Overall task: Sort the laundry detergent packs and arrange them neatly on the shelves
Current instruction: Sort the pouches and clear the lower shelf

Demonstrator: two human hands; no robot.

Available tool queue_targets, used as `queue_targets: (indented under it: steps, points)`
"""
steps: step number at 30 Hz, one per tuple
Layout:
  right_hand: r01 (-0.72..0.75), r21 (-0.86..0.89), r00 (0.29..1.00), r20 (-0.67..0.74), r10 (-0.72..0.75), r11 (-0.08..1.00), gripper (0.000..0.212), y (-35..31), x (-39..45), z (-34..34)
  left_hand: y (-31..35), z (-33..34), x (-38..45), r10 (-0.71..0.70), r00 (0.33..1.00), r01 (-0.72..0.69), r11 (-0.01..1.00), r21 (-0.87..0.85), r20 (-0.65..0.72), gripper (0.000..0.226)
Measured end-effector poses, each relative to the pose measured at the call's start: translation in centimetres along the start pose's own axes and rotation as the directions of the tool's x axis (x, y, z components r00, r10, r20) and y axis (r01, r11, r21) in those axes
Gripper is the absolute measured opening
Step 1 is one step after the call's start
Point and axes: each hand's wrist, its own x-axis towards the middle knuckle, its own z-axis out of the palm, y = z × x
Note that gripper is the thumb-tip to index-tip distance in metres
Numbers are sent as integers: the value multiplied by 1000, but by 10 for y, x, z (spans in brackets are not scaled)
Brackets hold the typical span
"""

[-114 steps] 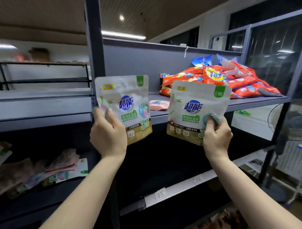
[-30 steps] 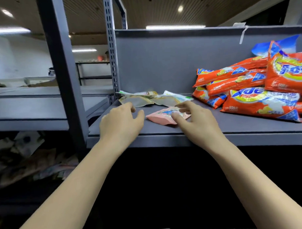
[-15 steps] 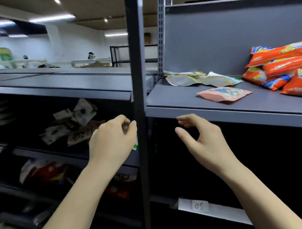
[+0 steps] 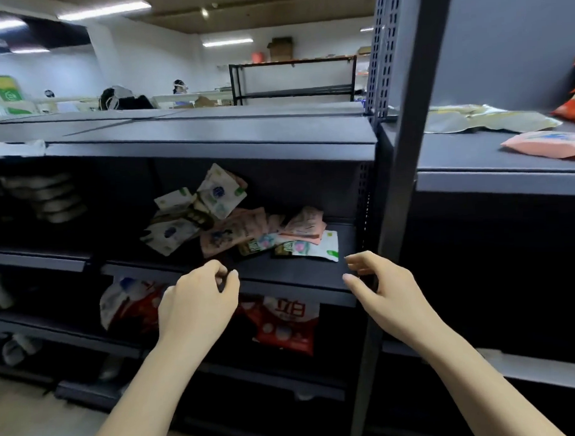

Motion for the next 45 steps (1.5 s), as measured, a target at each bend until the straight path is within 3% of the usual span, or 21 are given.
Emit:
queue_targets:
  steps: [13,17,26,31,36,39,42,45]
  points:
    - [-153,-92,988,21,155,984,30,-25,40,88,-106,19,72,18,991,-33,994,105,134,29]
    - [-203,-123,977,34,208,972,32,-14,66,103,-115,38,103,22,989,-41,991,127,149,34]
    - [-340,-237,932,48,361,910,34,22,138,123,-114,82,179,-46,938,25,998,63,343,52]
    - [-360,-252,923,45,383,898,35,42,164,129,-111,103,202,-68,938,32,994,108,340,31]
    - [-368,-269,921,28,389,890,37,54,174,143,-114,136,226,-86,920,78,996,37,382,44]
    - [-343,-295,935,-12,355,892,31,56,185,148,-121,157,247,-38,911,27,999,33,411,52]
    - [-376,-320,925,-74,372,870,33,58,196,156,-133,179,265,68,884,-120,989,84,462,56]
    - [-421,-319,905,-86,417,849,40,64,203,165,-142,194,275,145,901,-180,982,49,408,51]
